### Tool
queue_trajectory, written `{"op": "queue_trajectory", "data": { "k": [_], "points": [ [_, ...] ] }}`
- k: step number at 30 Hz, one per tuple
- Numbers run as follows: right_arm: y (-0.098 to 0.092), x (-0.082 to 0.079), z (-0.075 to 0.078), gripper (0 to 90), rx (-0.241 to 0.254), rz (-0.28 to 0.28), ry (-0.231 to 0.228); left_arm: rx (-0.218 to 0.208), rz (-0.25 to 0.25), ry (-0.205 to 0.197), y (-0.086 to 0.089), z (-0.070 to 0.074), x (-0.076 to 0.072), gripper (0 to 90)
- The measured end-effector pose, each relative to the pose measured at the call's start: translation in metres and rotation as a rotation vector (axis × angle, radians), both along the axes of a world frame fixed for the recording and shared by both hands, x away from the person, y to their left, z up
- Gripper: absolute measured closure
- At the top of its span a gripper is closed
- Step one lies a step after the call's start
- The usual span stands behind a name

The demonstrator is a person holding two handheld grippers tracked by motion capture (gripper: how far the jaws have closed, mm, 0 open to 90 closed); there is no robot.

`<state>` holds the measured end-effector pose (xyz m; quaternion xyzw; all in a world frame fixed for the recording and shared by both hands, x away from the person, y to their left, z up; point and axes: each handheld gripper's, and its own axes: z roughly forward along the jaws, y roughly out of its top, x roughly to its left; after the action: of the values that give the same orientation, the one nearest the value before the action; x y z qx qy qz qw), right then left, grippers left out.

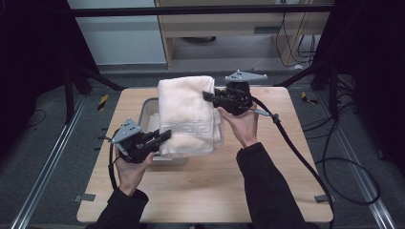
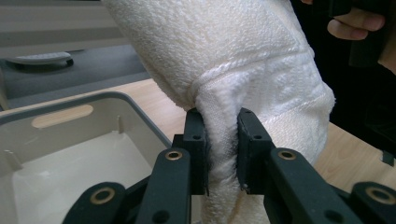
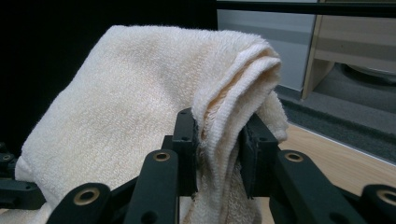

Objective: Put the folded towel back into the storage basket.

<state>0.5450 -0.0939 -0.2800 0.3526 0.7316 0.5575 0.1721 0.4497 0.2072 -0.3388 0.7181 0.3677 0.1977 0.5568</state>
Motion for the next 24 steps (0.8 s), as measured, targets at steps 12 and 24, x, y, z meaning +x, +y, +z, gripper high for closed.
{"op": "queue_trajectory", "data": {
  "k": [12,24],
  "points": [
    [0.032,0.016,0.007,70.8,-0.008,0.022,-0.014,-0.011,0.069,-0.012,0.022,0.002,0.005,75.9],
    [0.053,0.032,0.004,70.7,-0.018,0.031,-0.012,-0.02,0.12,-0.01,0.037,0.0,0.015,75.9]
  ]
}}
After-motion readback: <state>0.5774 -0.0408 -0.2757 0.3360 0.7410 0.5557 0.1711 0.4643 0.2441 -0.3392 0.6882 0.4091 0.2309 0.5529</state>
